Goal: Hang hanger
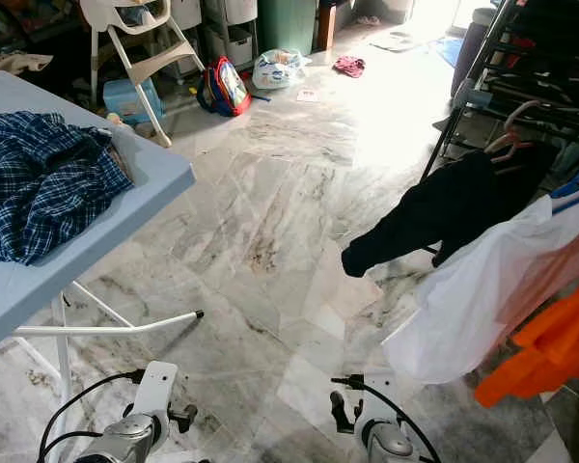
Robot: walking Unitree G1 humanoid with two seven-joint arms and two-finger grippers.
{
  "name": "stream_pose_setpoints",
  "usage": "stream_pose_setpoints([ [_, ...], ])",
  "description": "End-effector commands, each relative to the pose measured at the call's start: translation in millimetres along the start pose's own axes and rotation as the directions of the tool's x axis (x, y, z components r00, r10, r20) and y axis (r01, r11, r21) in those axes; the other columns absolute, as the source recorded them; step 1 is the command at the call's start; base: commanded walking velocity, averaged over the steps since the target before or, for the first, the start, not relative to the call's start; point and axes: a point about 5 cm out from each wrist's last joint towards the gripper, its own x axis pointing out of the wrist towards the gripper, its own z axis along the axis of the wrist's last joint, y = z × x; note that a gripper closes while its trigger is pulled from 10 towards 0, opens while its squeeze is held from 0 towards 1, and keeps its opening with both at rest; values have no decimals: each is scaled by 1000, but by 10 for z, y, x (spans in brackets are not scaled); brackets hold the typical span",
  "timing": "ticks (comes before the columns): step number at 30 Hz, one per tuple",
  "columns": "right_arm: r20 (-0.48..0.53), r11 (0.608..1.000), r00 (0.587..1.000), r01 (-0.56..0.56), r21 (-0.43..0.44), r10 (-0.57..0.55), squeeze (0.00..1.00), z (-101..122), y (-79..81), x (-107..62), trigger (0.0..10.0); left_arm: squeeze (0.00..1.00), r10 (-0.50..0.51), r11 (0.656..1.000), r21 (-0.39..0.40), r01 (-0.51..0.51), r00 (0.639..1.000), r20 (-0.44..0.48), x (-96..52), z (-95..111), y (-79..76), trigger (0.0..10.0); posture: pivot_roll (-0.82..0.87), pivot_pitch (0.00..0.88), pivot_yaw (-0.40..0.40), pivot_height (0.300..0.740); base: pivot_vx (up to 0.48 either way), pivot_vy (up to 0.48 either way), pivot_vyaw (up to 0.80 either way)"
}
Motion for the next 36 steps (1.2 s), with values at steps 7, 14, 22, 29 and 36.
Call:
stream_pose_setpoints([
  [7, -7, 1000, 1000, -1, 13, 1, 0, 0, 14, 4, 10000, 0, 42, 999, -31, -43, 999, -19, -7, -36, 84, 10000, -28, 89, 12, 740, 0, 0, 0],
  [14, -8, 1000, 1000, -6, 20, 6, 0, -4, 43, 8, 10000, 0, 54, 998, -29, -55, 998, -18, -10, -40, 122, 10000, -27, 89, 15, 740, 0, 0, 0],
  [22, -22, 1000, 1000, -11, 0, 11, 0, -17, 66, 10, 10000, 0, 61, 998, -29, -61, 998, -19, -13, -45, 150, 10000, -26, 89, 15, 740, 0, 0, 0],
  [29, -22, 1000, 1000, -11, 0, 11, 0, -17, 66, 10, 10000, 0, 61, 998, -29, -61, 998, -19, -13, -45, 150, 10000, -26, 89, 15, 740, 0, 0, 0],
  [36, -22, 1000, 1000, -11, 0, 11, 0, -17, 66, 10, 10000, 0, 61, 998, -29, -61, 998, -19, -13, -45, 150, 10000, -26, 89, 15, 740, 0, 0, 0],
])
